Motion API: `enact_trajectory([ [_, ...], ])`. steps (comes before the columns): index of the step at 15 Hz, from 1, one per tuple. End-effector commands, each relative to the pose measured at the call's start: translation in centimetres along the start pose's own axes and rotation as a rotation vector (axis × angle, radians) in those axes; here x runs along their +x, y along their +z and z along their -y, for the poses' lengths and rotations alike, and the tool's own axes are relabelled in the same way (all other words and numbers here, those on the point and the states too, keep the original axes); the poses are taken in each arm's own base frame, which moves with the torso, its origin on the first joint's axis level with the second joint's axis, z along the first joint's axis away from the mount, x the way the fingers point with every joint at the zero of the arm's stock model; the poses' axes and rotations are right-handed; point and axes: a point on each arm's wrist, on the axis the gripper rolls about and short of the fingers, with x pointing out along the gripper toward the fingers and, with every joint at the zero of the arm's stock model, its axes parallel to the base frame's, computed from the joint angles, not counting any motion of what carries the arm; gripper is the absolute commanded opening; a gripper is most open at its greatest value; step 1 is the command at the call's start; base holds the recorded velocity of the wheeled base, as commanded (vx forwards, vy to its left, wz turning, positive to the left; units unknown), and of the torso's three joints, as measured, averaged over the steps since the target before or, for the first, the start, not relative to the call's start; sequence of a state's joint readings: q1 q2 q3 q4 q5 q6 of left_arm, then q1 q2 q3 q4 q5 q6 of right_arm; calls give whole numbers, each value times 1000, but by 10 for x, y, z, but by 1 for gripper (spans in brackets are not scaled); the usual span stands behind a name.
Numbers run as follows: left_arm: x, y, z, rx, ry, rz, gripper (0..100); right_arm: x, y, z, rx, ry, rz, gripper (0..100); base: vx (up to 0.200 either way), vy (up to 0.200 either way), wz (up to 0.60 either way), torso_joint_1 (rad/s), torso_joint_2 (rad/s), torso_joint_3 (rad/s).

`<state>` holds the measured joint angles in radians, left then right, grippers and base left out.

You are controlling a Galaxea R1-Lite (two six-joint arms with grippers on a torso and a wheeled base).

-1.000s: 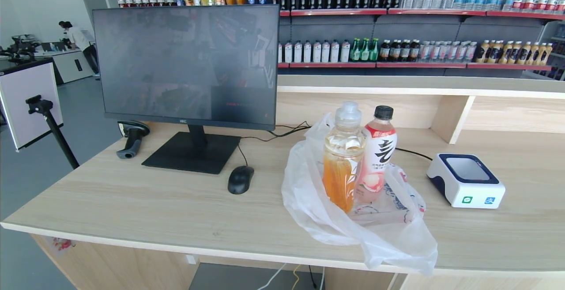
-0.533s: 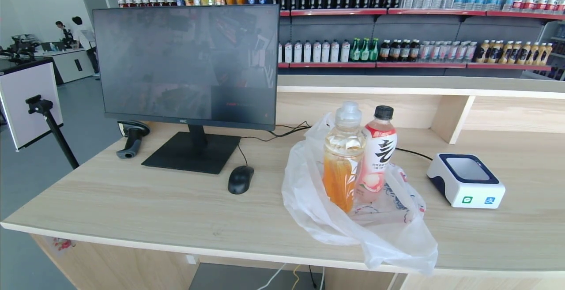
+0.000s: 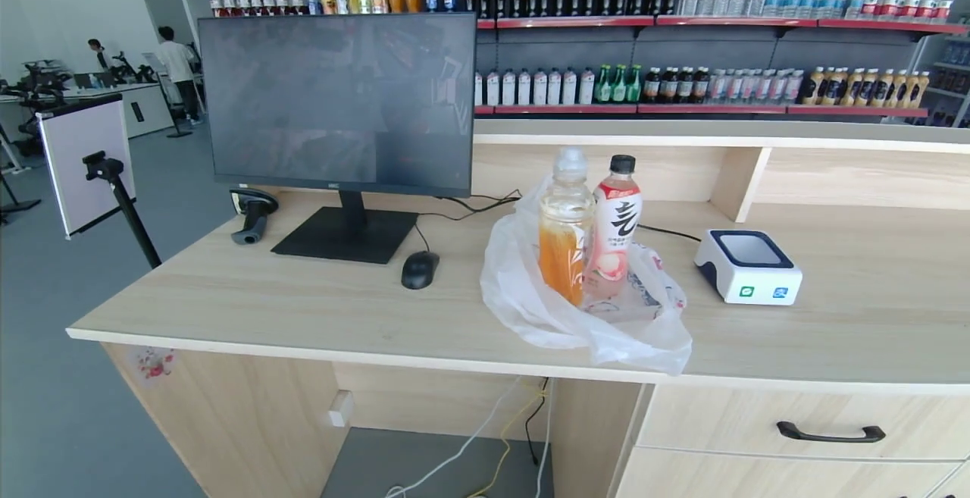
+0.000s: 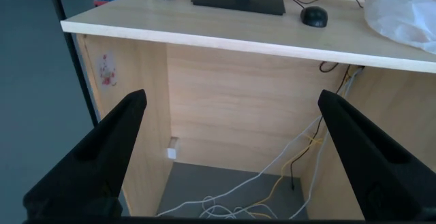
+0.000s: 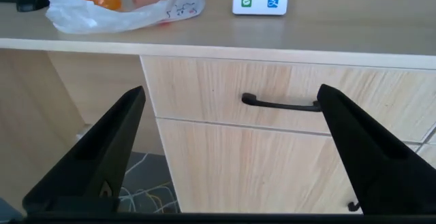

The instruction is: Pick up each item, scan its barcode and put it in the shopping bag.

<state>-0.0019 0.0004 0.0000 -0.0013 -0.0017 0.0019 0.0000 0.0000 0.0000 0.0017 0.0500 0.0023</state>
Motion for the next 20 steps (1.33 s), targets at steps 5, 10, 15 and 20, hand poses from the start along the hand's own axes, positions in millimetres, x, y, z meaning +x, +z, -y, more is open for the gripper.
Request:
enact_trajectory([
  [5,0,0,0,3,1,1,100,0,0,0,4,1,0,100,-80,0,-240,2,-1,1],
  [10,0,0,0,6,1,1,100,0,0,0,2,1,0,100,0,0,-120,-1,0,0],
  [15,0,0,0,3,1,1,100,0,0,0,2,1,0,100,0,-200,0,2,4,2],
  [20,0,0,0,3,1,-1,100,0,0,0,1,1,0,100,0,-200,0,5,3,1],
])
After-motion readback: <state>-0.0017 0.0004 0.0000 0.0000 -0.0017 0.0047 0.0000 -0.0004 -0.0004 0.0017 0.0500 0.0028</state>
